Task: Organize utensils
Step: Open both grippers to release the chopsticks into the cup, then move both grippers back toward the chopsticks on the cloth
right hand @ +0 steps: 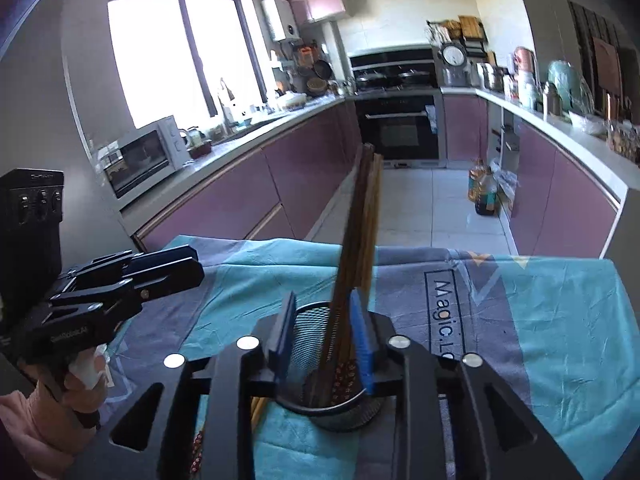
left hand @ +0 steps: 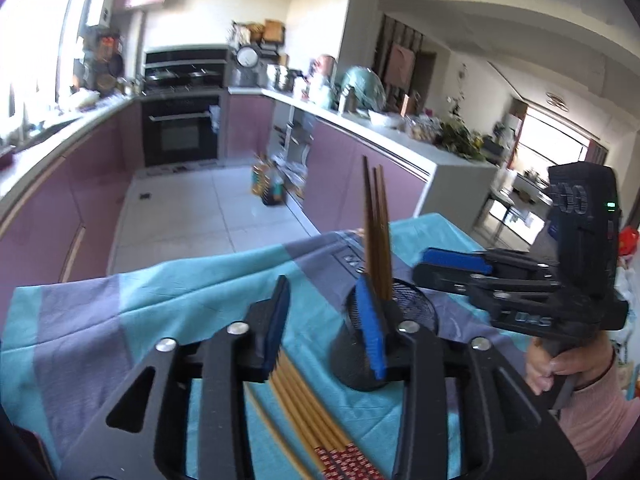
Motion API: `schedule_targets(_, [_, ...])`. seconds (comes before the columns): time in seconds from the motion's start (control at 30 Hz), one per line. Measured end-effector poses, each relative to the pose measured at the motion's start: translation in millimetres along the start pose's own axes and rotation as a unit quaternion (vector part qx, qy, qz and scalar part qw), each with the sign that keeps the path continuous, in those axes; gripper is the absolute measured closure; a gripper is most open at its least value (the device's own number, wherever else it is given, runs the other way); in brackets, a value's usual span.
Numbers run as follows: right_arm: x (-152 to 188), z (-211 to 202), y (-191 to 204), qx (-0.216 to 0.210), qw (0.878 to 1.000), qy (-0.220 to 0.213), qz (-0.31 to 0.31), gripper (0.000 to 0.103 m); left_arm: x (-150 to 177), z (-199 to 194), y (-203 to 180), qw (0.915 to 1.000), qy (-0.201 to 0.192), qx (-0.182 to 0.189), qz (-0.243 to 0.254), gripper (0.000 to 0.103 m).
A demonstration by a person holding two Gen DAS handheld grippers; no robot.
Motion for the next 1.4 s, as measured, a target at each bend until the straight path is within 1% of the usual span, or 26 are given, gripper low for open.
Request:
schedule_targets(0.07, [3, -8, 11, -0.013, 1.000, -0.004, -0.014, 0.068, 6, -11, 7, 0.9999, -0.006, -0.013, -0.001, 0.058])
schedule_targets(0.1, [6, -12, 17, -0.020, 1.000, -0.006, -0.022, 0.067, 12, -16, 12, 0.9998, -0.006, -0.020, -0.003, 0.058])
schedule_targets(0.17, [13, -17, 28, -0.033, 0.999, -0.004, -0.036, 0.066, 24, -22, 22, 0.9994, 0.001, -0.034, -0.006, 0.058])
schedule_targets(0.27, [30, -18, 41, -0.055, 0.997, 0.012, -0.044, 0.066, 48, -23, 32, 0.9989, 0.021, -0.041, -0.011, 0.058])
schedule_targets(0.37, [50, -10, 50, -0.068, 0.996, 0.037, -0.050, 0.066, 74, -20, 40, 0.9975, 0.047, -0.051, -0.011, 0.058])
schedule_targets(0.43, [65, 1, 54, -0.076, 0.994, 0.060, -0.044, 0.066, 91, -15, 43, 0.9965, 0.067, -0.048, -0.014, 0.058])
schedule_targets(0.53, [84, 19, 55, -0.071, 0.993, 0.090, -0.036, 0.066, 115, -4, 44, 0.9942, 0.095, -0.048, -0.015, 0.059])
schedule_targets(0.67, [105, 38, 54, -0.065, 0.990, 0.121, -0.024, 0.066, 137, 10, 41, 0.9915, 0.122, -0.041, -0.023, 0.059])
schedule_targets(0.83, [119, 53, 47, -0.061, 0.988, 0.145, 0.000, 0.066, 150, 21, 38, 0.9883, 0.145, -0.040, -0.026, 0.060])
schedule_targets(1.03, [128, 65, 41, -0.046, 0.986, 0.159, 0.011, 0.067, 158, 34, 33, 0.9858, 0.163, -0.032, -0.027, 0.062])
schedule_targets(1.4, [133, 78, 41, -0.023, 0.987, 0.160, 0.006, 0.071, 163, 43, 29, 0.9836, 0.175, -0.032, -0.026, 0.066])
Point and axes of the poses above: each gripper's, at about its wrist camera, not at the fingertips, and z roughly the way its jaws point, y to its left, x to its underside, the point moved 8 cm from there along z, roughly the way its jaws point, and after that the axes turned 5 degrees about z, right-handed, at the moved point
